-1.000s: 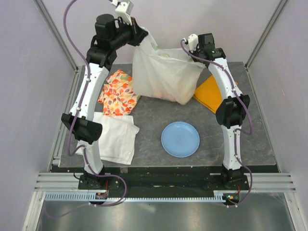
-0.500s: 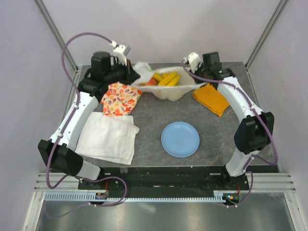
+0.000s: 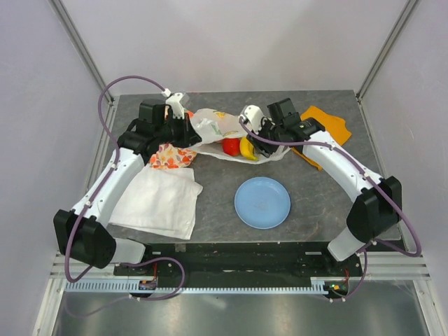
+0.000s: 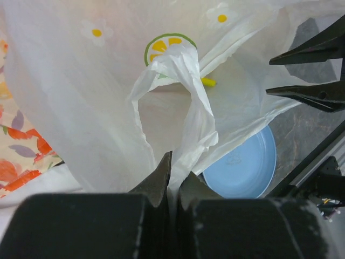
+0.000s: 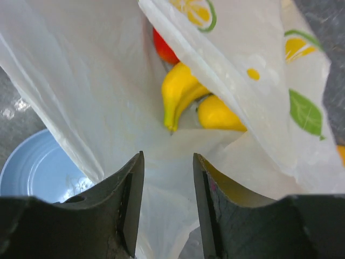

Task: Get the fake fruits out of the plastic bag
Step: Adjust the plastic bag at the center of the board, then take out the fake fruit from the plastic bag.

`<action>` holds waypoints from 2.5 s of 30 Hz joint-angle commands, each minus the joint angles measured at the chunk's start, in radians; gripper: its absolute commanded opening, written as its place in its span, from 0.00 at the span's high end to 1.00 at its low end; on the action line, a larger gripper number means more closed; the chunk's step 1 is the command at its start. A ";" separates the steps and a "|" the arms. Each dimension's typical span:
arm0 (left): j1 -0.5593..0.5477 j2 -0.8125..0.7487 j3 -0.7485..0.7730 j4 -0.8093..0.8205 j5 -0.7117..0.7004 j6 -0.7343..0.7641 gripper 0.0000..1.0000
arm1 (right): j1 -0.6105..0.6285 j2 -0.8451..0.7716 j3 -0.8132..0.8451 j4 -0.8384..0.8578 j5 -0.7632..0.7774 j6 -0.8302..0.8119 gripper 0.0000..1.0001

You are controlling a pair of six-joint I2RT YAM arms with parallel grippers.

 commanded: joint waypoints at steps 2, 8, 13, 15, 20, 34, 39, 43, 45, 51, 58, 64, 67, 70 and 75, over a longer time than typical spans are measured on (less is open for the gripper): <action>-0.003 0.003 0.072 0.073 0.017 -0.062 0.98 | 0.029 0.105 0.125 0.062 0.006 0.073 0.51; -0.003 0.034 0.112 0.079 0.034 -0.076 0.98 | 0.049 0.200 0.173 0.094 0.153 0.372 0.35; -0.003 0.042 0.118 0.088 0.034 -0.074 0.99 | 0.074 0.259 0.182 0.090 0.279 0.478 0.19; -0.003 0.043 0.120 0.091 0.034 -0.071 0.98 | 0.074 0.300 0.205 0.090 0.300 0.507 0.18; -0.003 0.048 0.121 0.091 0.037 -0.068 0.98 | 0.074 0.381 0.242 0.071 0.294 0.555 0.15; -0.003 0.052 0.124 0.091 0.037 -0.067 0.98 | 0.074 0.417 0.229 0.061 0.294 0.491 0.89; -0.003 0.057 0.135 0.091 0.040 -0.062 0.98 | 0.074 0.331 0.245 -0.004 0.267 0.429 1.00; -0.003 0.065 0.140 0.096 0.049 -0.065 0.98 | 0.072 0.241 0.285 -0.035 0.238 0.374 1.00; -0.003 0.068 0.144 0.099 0.053 -0.065 0.98 | 0.072 0.185 0.289 -0.039 0.236 0.362 1.00; -0.003 0.074 0.153 0.103 0.056 -0.067 0.98 | 0.072 0.075 0.297 -0.054 0.104 0.348 1.00; -0.003 0.094 0.178 0.105 0.050 -0.053 0.98 | 0.072 -0.083 0.236 -0.062 -0.130 0.242 1.00; -0.003 0.123 0.219 0.103 0.053 -0.045 0.98 | 0.083 -0.100 0.226 -0.221 -0.446 0.078 1.00; -0.003 0.127 0.232 0.106 0.059 -0.042 0.98 | 0.081 -0.083 0.187 -0.248 -0.474 -0.015 1.00; -0.003 0.121 0.227 0.110 0.062 -0.033 0.99 | 0.086 -0.080 0.116 -0.152 -0.474 -0.036 1.00; -0.003 0.123 0.232 0.110 0.059 -0.022 0.98 | 0.132 -0.050 0.157 -0.071 -0.493 -0.023 1.00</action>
